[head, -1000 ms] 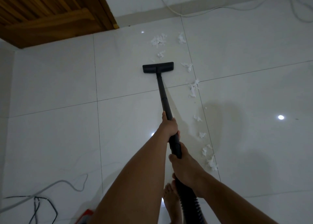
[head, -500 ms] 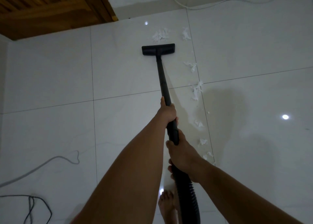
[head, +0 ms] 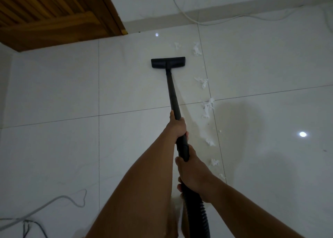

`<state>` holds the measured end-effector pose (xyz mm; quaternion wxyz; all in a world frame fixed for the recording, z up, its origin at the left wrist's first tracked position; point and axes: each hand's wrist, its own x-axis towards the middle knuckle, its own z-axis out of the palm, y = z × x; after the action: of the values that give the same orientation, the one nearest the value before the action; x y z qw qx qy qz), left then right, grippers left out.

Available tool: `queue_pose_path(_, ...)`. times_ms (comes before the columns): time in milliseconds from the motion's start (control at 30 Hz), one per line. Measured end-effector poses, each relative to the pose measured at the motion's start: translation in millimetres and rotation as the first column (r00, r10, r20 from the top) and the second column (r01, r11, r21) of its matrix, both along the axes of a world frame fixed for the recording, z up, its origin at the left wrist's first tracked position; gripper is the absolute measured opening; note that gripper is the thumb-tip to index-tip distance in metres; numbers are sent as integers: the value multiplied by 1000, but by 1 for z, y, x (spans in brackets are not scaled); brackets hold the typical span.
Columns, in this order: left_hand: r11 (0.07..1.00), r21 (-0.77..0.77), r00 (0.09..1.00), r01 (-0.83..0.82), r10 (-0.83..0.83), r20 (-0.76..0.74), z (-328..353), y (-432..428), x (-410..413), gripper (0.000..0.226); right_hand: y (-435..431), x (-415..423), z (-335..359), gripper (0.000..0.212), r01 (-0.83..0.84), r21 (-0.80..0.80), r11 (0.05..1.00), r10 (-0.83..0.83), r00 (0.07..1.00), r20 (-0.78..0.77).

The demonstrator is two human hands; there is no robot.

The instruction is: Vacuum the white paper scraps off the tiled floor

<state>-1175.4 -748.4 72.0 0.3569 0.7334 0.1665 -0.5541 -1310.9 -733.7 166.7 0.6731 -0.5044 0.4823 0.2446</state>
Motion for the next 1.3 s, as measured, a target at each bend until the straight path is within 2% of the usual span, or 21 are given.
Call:
queue_pose_path(167, 1000, 1, 1000, -5, 5, -19, 6, 0, 5, 64, 0, 6, 4, 49, 25, 40, 999, -24, 999, -36)
queue_pose_path(267, 1000, -6, 999, -20, 19, -37, 5, -3, 9, 64, -3, 12, 0, 42, -17, -21, 1000, 17, 1000, -22)
queue_pose_path(367, 1000, -16, 999, -9, 8, -41, 0, -11, 23, 65, -11, 25, -5, 47, -58, -71, 996, 55, 998, -38)
queue_pose_path(600, 999, -8, 999, 43, -43, -17, -8, -38, 85, 67, -31, 85, -10, 53, 3, -73, 997, -6, 999, -37)
queue_pose_path(1100, 991, 16, 989, 135, -136, 61, -35, -77, 165, 67, -67, 161, -41, 52, 7, -110, 994, -8, 1000, -4)
queue_pose_path(1300, 996, 17, 995, 86, -87, 56, -40, -94, 185, 67, -83, 181, -48, 54, 23, -85, 996, -22, 1000, 11)
